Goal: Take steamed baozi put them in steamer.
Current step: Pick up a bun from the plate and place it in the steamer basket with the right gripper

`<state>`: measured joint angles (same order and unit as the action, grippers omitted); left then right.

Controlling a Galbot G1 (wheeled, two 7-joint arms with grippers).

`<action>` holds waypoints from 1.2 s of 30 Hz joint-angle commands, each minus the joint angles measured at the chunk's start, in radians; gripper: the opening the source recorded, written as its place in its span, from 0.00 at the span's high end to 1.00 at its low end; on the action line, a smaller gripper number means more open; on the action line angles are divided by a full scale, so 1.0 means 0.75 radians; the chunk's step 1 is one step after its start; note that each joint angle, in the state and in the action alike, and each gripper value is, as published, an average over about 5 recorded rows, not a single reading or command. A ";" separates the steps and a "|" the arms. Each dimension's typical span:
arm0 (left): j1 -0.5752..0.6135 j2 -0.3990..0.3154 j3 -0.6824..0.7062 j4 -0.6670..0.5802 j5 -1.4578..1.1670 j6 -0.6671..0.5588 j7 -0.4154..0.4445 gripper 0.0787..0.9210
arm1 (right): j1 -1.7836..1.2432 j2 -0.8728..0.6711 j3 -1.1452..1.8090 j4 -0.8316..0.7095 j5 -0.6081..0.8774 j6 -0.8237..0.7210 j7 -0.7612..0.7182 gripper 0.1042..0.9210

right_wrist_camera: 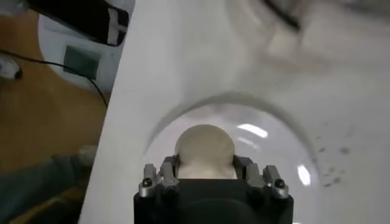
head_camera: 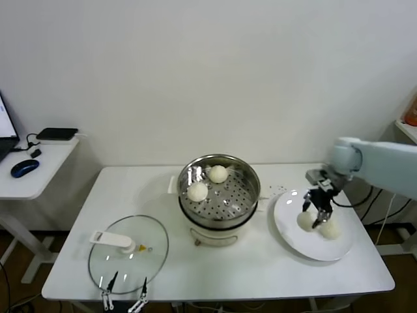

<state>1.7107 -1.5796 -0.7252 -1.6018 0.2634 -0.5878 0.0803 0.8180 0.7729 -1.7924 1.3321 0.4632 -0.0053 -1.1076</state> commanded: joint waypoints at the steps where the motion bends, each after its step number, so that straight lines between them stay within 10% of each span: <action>1: 0.000 -0.003 0.006 0.006 0.003 0.001 -0.001 0.12 | 0.422 0.153 0.039 0.230 -0.078 0.405 -0.024 0.37; 12: -0.001 -0.014 0.017 0.003 0.017 -0.001 -0.004 0.12 | 0.199 0.344 0.327 0.448 -0.433 0.484 0.136 0.32; 36: -0.019 -0.007 0.000 0.040 0.014 -0.010 -0.005 0.12 | -0.354 0.707 0.407 -0.099 -0.745 0.553 0.230 0.32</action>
<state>1.7012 -1.5863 -0.7229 -1.5817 0.2734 -0.5943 0.0766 0.6868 1.1893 -1.5257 1.4073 -0.0250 0.3820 -0.9542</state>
